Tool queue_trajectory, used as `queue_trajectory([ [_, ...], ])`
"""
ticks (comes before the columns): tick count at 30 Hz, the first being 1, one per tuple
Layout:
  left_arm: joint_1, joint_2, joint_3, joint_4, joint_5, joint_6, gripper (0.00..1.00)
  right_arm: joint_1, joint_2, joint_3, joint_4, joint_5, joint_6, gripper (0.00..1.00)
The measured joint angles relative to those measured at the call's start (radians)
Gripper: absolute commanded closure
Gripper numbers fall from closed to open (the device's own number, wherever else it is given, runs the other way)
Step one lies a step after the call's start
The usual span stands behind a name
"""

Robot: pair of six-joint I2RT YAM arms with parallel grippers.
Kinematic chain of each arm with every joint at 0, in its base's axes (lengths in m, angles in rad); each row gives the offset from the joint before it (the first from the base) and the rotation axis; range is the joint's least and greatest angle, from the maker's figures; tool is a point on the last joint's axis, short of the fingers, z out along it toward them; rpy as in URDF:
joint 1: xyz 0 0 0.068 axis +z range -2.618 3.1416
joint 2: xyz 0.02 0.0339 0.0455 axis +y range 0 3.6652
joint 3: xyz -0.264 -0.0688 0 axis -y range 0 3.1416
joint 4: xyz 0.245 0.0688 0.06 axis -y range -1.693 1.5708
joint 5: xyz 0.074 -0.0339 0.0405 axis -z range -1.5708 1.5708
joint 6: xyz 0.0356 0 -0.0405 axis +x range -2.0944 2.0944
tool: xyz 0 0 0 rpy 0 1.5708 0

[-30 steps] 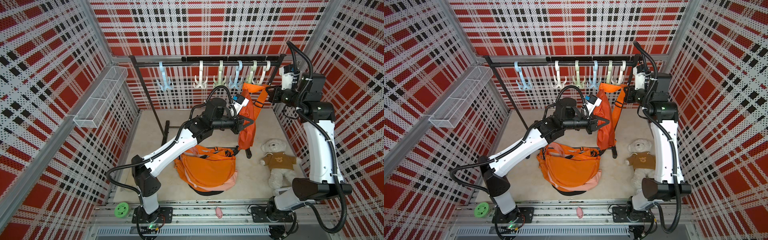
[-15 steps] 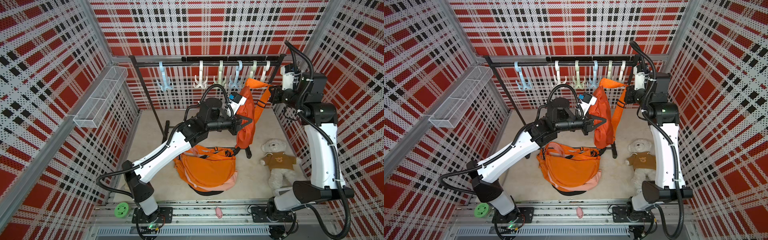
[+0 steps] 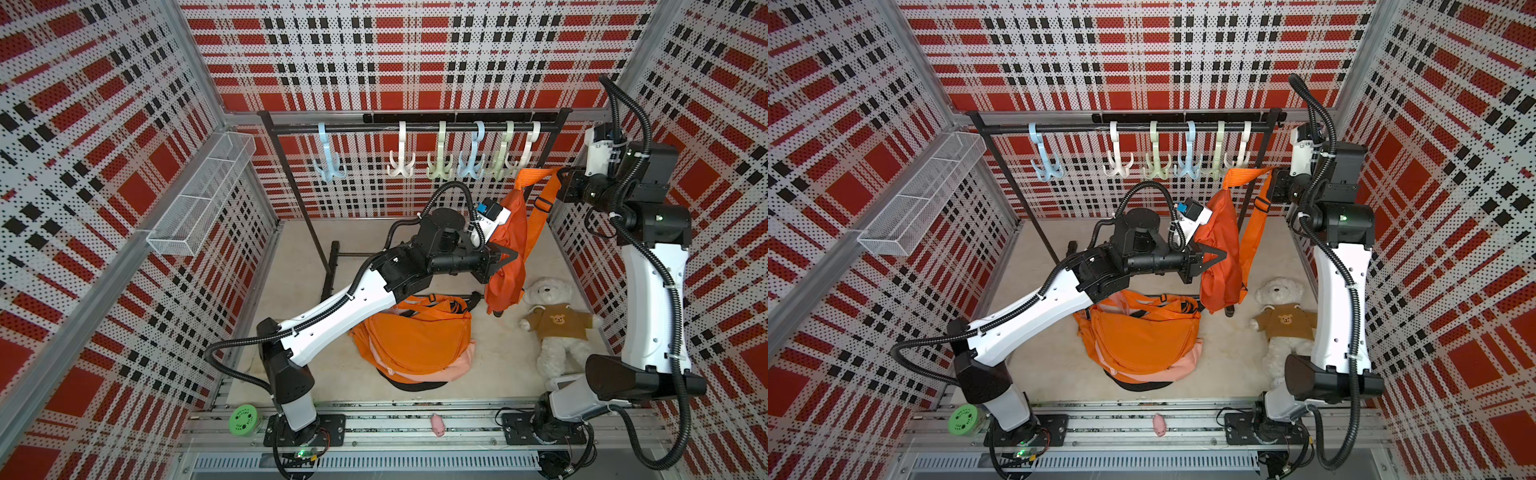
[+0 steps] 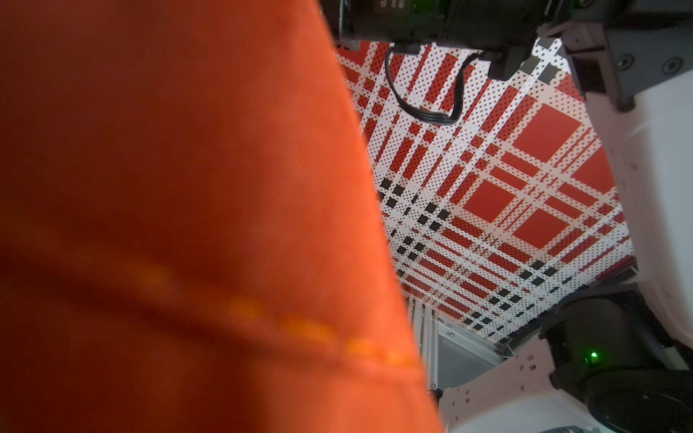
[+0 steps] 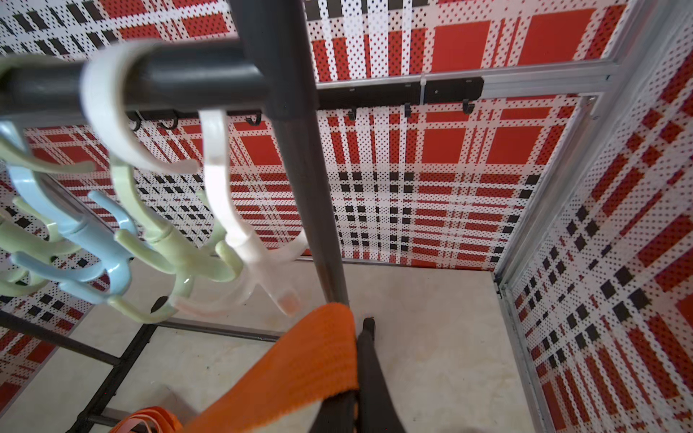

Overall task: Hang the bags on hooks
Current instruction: Hang the bag on the hook.

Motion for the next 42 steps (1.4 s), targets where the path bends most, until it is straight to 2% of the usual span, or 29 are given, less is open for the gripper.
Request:
queue_trajectory([
  [11,0.003,0.005,0.002,0.002,-0.022,0.000,1.00,0.000,0.051,0.025,0.004,-0.069,0.020,1.00],
  [37,0.042,0.001,-0.026,0.014,-0.031,-0.028,1.00,0.038,0.102,0.037,0.028,-0.119,0.037,1.00],
  [39,0.044,0.001,-0.040,0.011,-0.031,-0.032,1.00,0.044,0.115,0.045,0.019,-0.122,0.032,0.97],
  [42,0.045,0.001,-0.050,0.012,-0.031,-0.036,1.00,0.050,0.124,0.048,0.018,-0.121,0.027,0.86],
])
